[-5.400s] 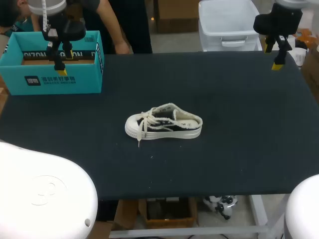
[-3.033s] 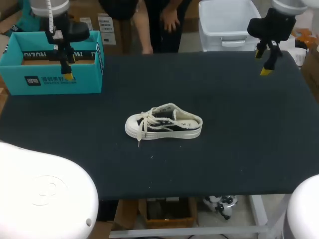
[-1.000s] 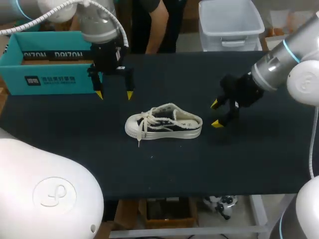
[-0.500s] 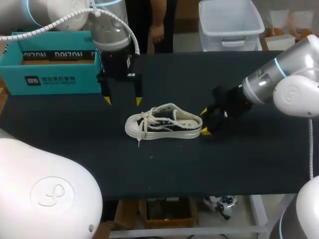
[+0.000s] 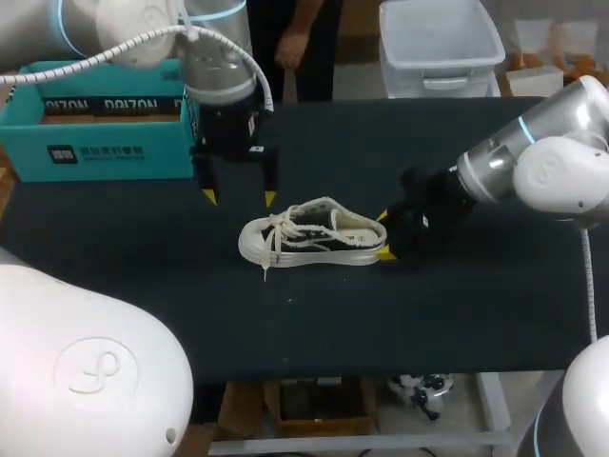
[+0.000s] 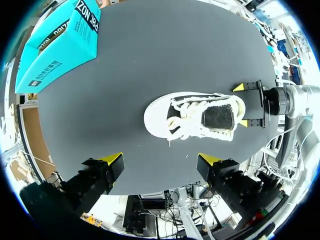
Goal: Open the shoe tongue, take the insole out of the shoe, put the insole back into the shoe, and pack the shoe into the shoebox
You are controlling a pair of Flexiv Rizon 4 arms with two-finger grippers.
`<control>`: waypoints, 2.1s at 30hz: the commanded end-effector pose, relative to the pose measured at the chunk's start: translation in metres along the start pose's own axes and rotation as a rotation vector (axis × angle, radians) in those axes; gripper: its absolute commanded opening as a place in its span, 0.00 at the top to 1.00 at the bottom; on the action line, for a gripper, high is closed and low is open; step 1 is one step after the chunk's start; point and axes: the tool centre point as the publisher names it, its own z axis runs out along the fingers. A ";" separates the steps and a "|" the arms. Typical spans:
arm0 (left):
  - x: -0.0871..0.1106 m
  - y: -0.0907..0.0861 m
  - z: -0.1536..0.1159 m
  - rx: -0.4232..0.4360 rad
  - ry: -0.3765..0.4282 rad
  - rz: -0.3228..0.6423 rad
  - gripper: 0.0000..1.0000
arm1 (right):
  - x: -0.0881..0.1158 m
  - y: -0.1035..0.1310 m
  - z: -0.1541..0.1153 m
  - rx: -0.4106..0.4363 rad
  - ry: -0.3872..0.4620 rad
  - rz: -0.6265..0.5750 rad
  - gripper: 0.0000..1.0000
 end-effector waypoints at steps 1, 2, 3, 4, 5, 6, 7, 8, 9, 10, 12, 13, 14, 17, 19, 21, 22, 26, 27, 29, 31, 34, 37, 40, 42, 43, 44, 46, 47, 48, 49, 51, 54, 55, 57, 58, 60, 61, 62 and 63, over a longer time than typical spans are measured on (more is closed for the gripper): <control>0.001 0.000 0.003 0.000 -0.001 -0.001 0.00 | -0.004 -0.001 0.005 -0.008 0.005 0.002 0.00; 0.002 0.000 0.003 -0.001 -0.001 0.000 0.00 | -0.004 0.000 0.008 -0.009 0.006 0.003 0.00; 0.002 0.000 0.004 -0.002 -0.001 -0.001 0.00 | -0.004 0.000 0.009 -0.011 0.007 0.004 0.00; 0.002 0.000 0.004 -0.002 -0.002 -0.001 0.00 | -0.004 0.000 0.011 -0.017 0.009 0.005 0.00; 0.002 0.000 0.005 -0.003 -0.003 -0.003 0.00 | -0.004 0.001 0.013 -0.018 0.010 0.005 0.00; 0.003 0.000 0.005 -0.002 -0.006 -0.009 0.00 | -0.004 0.002 0.014 -0.023 0.013 0.005 0.00; 0.003 -0.001 0.006 -0.001 -0.008 -0.012 0.00 | -0.004 0.003 0.016 -0.031 0.017 0.001 0.00; 0.003 -0.001 0.006 0.000 -0.008 -0.017 0.00 | -0.003 0.004 0.017 -0.030 0.017 0.000 0.00; 0.003 -0.001 0.006 0.002 -0.010 -0.023 0.00 | -0.003 0.005 0.018 -0.032 0.017 -0.001 0.00; 0.003 -0.002 0.007 0.005 -0.013 -0.029 0.00 | -0.001 0.008 0.020 -0.034 0.019 -0.001 0.00; 0.004 -0.002 0.008 0.006 -0.014 -0.032 0.00 | 0.002 0.009 0.023 -0.041 0.017 0.001 0.00; 0.004 -0.003 0.008 0.006 -0.014 -0.034 0.00 | 0.004 0.009 0.023 -0.042 0.017 0.002 0.00; 0.004 -0.003 0.008 0.007 -0.013 -0.037 0.00 | 0.006 0.009 0.025 -0.049 0.019 0.004 0.00; 0.005 -0.003 0.009 0.010 -0.018 -0.042 0.00 | 0.009 0.008 0.026 -0.059 0.024 0.013 0.00; 0.006 -0.004 0.011 0.011 -0.021 -0.043 0.00 | 0.011 0.008 0.026 -0.058 0.026 0.025 0.00; 0.007 -0.004 0.012 0.008 -0.022 -0.043 0.00 | 0.012 0.008 0.025 -0.055 0.021 0.032 0.00; 0.007 -0.005 0.013 0.006 -0.021 -0.043 0.00 | 0.012 0.008 0.025 -0.055 0.021 0.032 0.00; 0.008 -0.007 0.014 0.004 -0.020 -0.053 0.00 | 0.013 0.008 0.032 -0.068 0.031 0.024 0.00; 0.008 -0.007 0.015 0.005 -0.021 -0.058 0.00 | 0.013 0.008 0.034 -0.073 0.038 0.021 0.00; 0.009 -0.009 0.016 0.005 -0.023 -0.062 0.00 | 0.012 0.007 0.039 -0.079 0.047 0.021 0.00; 0.010 -0.010 0.017 0.002 -0.025 -0.064 0.00 | 0.011 0.007 0.043 -0.085 0.055 0.016 0.00; 0.012 -0.011 0.017 0.002 -0.025 -0.064 0.00 | 0.010 0.006 0.046 -0.092 0.061 0.015 0.00; 0.013 -0.009 0.015 0.006 -0.023 -0.058 0.00 | 0.008 0.003 0.047 -0.095 0.065 0.015 0.00; 0.016 -0.007 0.013 0.012 -0.024 -0.048 0.00 | 0.007 0.002 0.048 -0.098 0.068 0.005 1.00; 0.019 -0.007 0.013 0.021 -0.023 -0.031 0.00 | 0.007 0.002 0.049 -0.098 0.069 0.003 1.00; 0.022 -0.007 0.012 0.025 -0.025 -0.025 0.00 | 0.007 0.003 0.049 -0.096 0.071 0.003 1.00; 0.025 -0.007 0.012 0.030 -0.029 -0.021 0.00 | 0.007 0.003 0.049 -0.094 0.071 0.004 1.00; 0.034 -0.009 0.010 0.040 -0.045 -0.001 0.00 | 0.007 0.003 0.050 -0.093 0.072 0.004 1.00; 0.038 -0.008 0.010 0.050 -0.056 0.003 0.00 | 0.007 0.003 0.050 -0.093 0.072 0.004 1.00; 0.043 -0.009 0.010 0.055 -0.070 0.011 0.00 | 0.007 0.003 0.050 -0.093 0.072 0.004 1.00; 0.048 -0.009 0.011 0.058 -0.081 0.020 0.00 | 0.007 0.003 0.050 -0.093 0.072 0.004 1.00; 0.059 -0.011 0.013 0.071 -0.106 0.026 0.00 | 0.007 0.003 0.050 -0.093 0.072 0.004 1.00; 0.073 -0.018 0.015 0.063 -0.124 0.042 0.00 | 0.007 0.003 0.050 -0.093 0.072 0.004 1.00; 0.077 -0.019 0.016 0.063 -0.133 0.042 0.00 | 0.007 0.003 0.050 -0.093 0.072 0.004 1.00; 0.086 -0.022 0.018 0.066 -0.152 0.049 0.00 | 0.007 0.003 0.050 -0.093 0.072 0.004 1.00; 0.089 -0.025 0.019 0.062 -0.157 0.051 0.00 | 0.007 0.003 0.050 -0.093 0.072 0.004 1.00; 0.095 -0.029 0.023 0.051 -0.171 0.053 0.00 | 0.007 0.003 0.050 -0.093 0.072 0.004 1.00; 0.096 -0.030 0.024 0.048 -0.175 0.052 0.00 | 0.007 0.003 0.050 -0.093 0.072 0.004 1.00; 0.098 -0.032 0.025 0.037 -0.183 0.055 0.00 | 0.007 0.003 0.050 -0.093 0.072 0.004 1.00; 0.100 -0.034 0.027 0.034 -0.189 0.055 0.00 | 0.007 0.003 0.050 -0.093 0.072 0.004 1.00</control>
